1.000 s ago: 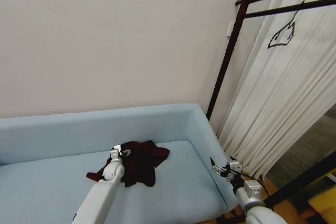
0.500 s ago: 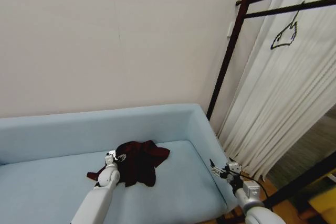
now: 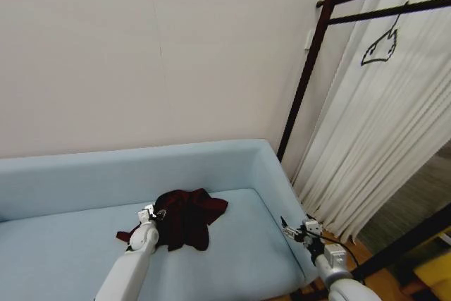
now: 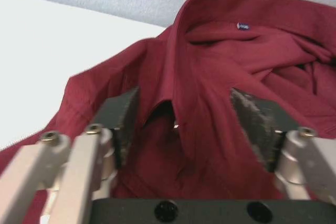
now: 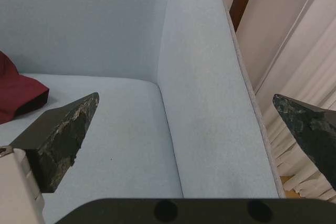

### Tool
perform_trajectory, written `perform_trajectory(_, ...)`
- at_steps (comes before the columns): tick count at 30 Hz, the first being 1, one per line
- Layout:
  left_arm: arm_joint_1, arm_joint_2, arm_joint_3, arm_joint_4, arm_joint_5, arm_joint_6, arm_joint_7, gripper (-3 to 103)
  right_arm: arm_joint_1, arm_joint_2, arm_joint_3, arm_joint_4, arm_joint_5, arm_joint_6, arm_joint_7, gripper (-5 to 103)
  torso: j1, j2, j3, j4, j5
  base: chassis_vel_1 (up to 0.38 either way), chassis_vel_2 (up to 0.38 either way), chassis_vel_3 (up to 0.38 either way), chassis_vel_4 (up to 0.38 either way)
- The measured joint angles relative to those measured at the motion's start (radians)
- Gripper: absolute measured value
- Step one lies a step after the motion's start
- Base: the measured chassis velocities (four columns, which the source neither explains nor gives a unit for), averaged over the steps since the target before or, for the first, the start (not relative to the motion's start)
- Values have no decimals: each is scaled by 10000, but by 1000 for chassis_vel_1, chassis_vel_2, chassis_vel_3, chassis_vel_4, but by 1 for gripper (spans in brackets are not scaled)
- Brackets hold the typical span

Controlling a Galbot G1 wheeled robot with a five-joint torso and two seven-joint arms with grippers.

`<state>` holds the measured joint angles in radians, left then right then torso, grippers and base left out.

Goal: Pick up the clothes from the sofa and hang them on the clothes hanger.

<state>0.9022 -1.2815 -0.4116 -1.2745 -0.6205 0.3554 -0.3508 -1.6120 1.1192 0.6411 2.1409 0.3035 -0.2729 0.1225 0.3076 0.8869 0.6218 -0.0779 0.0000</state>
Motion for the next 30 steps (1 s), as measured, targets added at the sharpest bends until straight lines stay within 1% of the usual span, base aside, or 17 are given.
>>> perform_trajectory(2,-5,-19,-15,91,-22,-26,25,47,33,-53,-32,-1,3,-16,45,100,0,-1,0,1,0,0,0,0,0)
perform_trajectory(4,-11,-22,-17,124,-22,-39,44,47,41,-70,-40,-4,4,-23,57,100,0,0,0,1,0,0,0,0,0)
perform_trajectory(7,-65,-50,-44,221,-25,-81,80,30,50,-124,-51,-27,9,-33,109,100,0,0,0,1,1,0,0,0,0)
perform_trajectory(8,-82,-55,-48,252,-26,-92,90,30,50,-132,-51,-37,10,-33,118,100,0,0,0,0,1,0,0,0,0)
perform_trajectory(9,-102,-61,-50,297,-25,-109,107,24,50,-138,-51,-50,11,-34,121,100,0,-1,0,0,1,0,0,0,0)
perform_trajectory(10,-102,-61,-50,297,-25,-109,107,24,50,-138,-51,-50,11,-34,121,100,0,-1,0,0,1,0,0,0,0)
perform_trajectory(13,-158,-74,-50,465,-22,-178,168,8,44,-140,-51,-98,10,-35,102,100,0,0,0,0,1,0,0,0,0)
perform_trajectory(15,-167,-79,-50,504,-18,-196,187,8,44,-140,-53,-113,8,-35,89,100,0,0,0,0,0,0,0,0,0)
perform_trajectory(16,-177,-85,-51,556,-8,-223,213,3,44,-136,-60,-136,5,-36,74,100,0,0,0,0,0,0,0,0,0)
perform_trajectory(17,-180,-88,-50,585,0,-243,229,2,50,-129,-68,-149,3,-35,68,100,0,0,0,0,1,0,0,0,0)
perform_trajectory(25,-109,-47,-73,580,44,-465,487,2,193,-123,-122,-224,7,-34,63,100,0,-1,0,0,0,0,0,0,0)
perform_trajectory(28,19,24,-80,337,225,-772,847,2,278,-129,-159,-242,26,-33,68,100,0,0,0,0,1,0,0,0,0)
perform_trajectory(29,19,24,-80,337,225,-772,847,2,278,-129,-159,-242,26,-33,68,100,0,0,0,0,1,0,0,0,0)
perform_trajectory(30,111,62,-88,120,451,-940,1067,2,330,-129,-171,-252,36,-31,73,100,0,0,0,2,0,0,0,0,0)
